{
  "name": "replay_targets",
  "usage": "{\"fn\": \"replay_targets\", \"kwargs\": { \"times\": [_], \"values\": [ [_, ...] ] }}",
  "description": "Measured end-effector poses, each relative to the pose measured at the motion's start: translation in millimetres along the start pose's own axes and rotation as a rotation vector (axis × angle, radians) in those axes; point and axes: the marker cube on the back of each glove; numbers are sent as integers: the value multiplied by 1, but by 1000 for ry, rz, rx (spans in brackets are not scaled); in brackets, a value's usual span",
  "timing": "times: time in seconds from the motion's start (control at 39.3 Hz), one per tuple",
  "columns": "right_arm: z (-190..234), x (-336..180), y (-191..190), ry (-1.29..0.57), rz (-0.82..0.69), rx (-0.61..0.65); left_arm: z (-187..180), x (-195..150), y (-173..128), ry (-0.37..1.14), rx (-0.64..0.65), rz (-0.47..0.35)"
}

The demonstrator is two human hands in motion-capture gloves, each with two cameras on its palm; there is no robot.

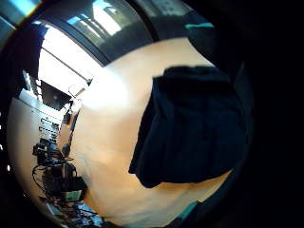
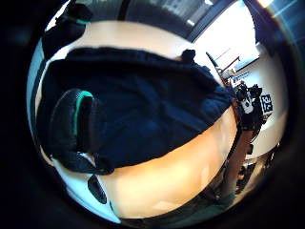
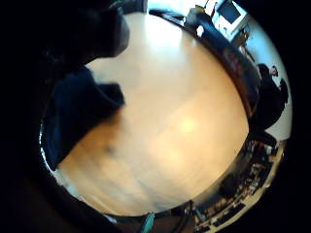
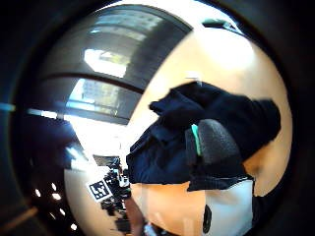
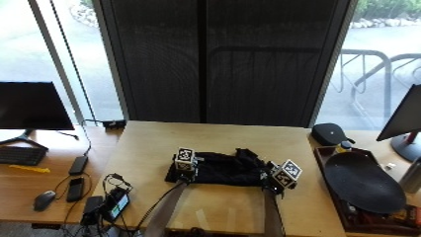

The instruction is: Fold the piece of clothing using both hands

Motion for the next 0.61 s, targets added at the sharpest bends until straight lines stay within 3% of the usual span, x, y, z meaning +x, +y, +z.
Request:
{"fn": "replay_targets", "kwargs": {
  "times": [0.05, 0.13, 0.18, 0.25, 0.31, 0.48, 0.61],
  "values": [
    [5, 12, 5, 38, 83, -84, 19, -1, 3, -14, -72, 6],
    [18, 22, 24, 77, 199, -325, 40, 2, 12, 24, -213, 7],
    [25, 27, 27, 102, 249, -387, 47, 6, 25, 64, -348, 0],
    [37, 20, 16, 47, 224, -356, 59, 7, 39, 103, -518, -24],
    [41, 12, 18, 16, 198, -408, 66, 9, 43, 127, -576, -35],
    [44, 13, 22, 210, 287, -455, 66, 17, 50, 146, -609, -37],
    [43, 8, -2, 191, 250, -293, 65, 21, 52, 153, -608, -35]
  ]
}}
